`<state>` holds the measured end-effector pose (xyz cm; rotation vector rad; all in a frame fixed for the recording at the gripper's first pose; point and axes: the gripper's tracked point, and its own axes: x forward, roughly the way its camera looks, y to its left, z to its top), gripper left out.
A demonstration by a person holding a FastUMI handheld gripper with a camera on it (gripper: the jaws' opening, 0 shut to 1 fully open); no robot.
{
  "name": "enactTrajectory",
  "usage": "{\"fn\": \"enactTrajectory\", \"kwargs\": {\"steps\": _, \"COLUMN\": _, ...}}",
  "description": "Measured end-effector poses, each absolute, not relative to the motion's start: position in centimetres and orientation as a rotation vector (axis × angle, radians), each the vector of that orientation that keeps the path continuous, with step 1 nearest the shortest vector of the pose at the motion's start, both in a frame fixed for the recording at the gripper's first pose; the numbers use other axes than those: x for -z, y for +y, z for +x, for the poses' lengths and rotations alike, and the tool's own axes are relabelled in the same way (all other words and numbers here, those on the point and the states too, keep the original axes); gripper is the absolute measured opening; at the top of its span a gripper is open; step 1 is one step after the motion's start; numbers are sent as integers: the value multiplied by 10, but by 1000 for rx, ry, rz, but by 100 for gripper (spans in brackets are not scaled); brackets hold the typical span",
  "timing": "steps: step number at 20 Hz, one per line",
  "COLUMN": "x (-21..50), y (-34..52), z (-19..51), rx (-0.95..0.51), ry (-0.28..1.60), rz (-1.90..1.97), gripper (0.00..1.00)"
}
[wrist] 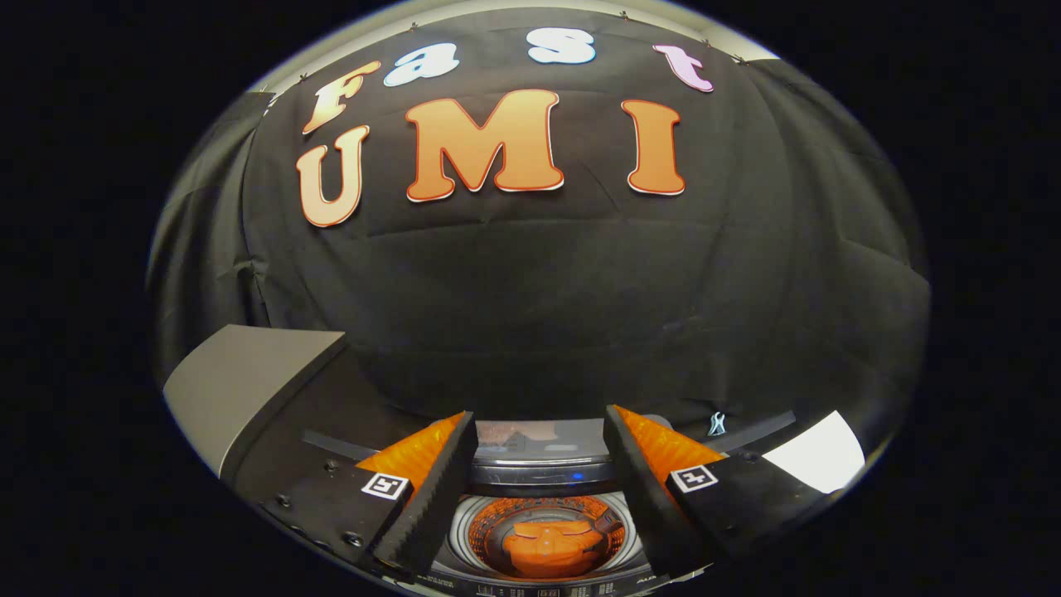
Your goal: Put the clothes into the washing machine and then close the washing machine lid.
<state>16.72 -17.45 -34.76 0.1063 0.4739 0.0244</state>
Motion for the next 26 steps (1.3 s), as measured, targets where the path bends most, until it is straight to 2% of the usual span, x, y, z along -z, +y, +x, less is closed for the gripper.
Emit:
{"fn": "enactTrajectory", "kwargs": {"steps": 9, "x": 451, "y": -155, "z": 120, "rx": -55, "ry": 695, "rz": 138, "gripper": 98}}
{"fn": "enactTrajectory", "kwargs": {"steps": 16, "x": 512, "y": -153, "z": 88, "rx": -23, "ry": 818, "rz": 196, "gripper": 99}}
{"fn": "enactTrajectory", "kwargs": {"steps": 21, "x": 479, "y": -160, "z": 93, "rx": -13, "ry": 760, "rz": 199, "gripper": 99}}
{"fn": "enactTrajectory", "kwargs": {"steps": 26, "x": 366, "y": -167, "z": 100, "rx": -7, "ry": 561, "rz": 182, "gripper": 99}}
